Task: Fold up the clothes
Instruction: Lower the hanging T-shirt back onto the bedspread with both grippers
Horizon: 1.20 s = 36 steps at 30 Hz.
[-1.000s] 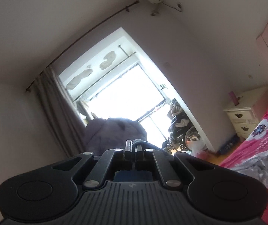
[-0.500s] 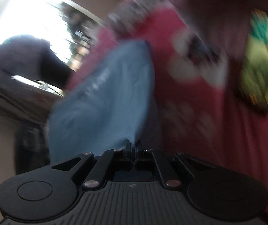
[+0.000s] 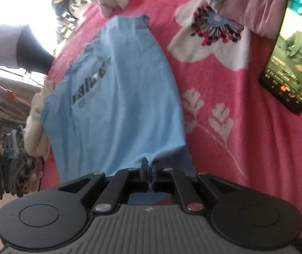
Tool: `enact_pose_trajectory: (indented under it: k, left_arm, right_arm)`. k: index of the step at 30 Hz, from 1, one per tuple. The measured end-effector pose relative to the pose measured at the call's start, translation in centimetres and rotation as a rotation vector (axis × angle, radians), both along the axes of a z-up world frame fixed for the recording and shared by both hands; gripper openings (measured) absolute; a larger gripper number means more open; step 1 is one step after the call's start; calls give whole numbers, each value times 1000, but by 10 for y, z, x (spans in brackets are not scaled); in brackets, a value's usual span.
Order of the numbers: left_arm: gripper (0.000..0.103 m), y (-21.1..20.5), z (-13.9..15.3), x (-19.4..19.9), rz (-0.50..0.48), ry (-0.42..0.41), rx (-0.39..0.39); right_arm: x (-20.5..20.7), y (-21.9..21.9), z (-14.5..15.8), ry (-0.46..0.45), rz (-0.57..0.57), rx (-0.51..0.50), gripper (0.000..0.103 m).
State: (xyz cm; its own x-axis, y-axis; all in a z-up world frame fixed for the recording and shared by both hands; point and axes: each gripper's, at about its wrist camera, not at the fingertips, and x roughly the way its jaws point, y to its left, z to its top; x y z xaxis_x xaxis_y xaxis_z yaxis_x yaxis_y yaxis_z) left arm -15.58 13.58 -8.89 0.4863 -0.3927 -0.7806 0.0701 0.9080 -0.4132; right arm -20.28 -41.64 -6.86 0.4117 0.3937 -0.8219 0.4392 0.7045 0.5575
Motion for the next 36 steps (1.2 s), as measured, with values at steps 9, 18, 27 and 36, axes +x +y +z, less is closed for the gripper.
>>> enact_pose_trajectory:
  k: [9,18,27,36]
  left_arm:
    - [3,-2,-21,7,-10,60,5]
    - [3,-4,-28,13,14,81,1]
    - [4,-3,-31,13,26,81,-7]
    - [4,4,-32,7,19,81,-41]
  right_arm:
    - [-9,-4,10,-51,34,-137,34]
    - [-25,91,26,-127,599,-497,34]
    - [-12,138,-17,-103,825,-719,8]
    - [-45,53,14,-33,360,-524,3]
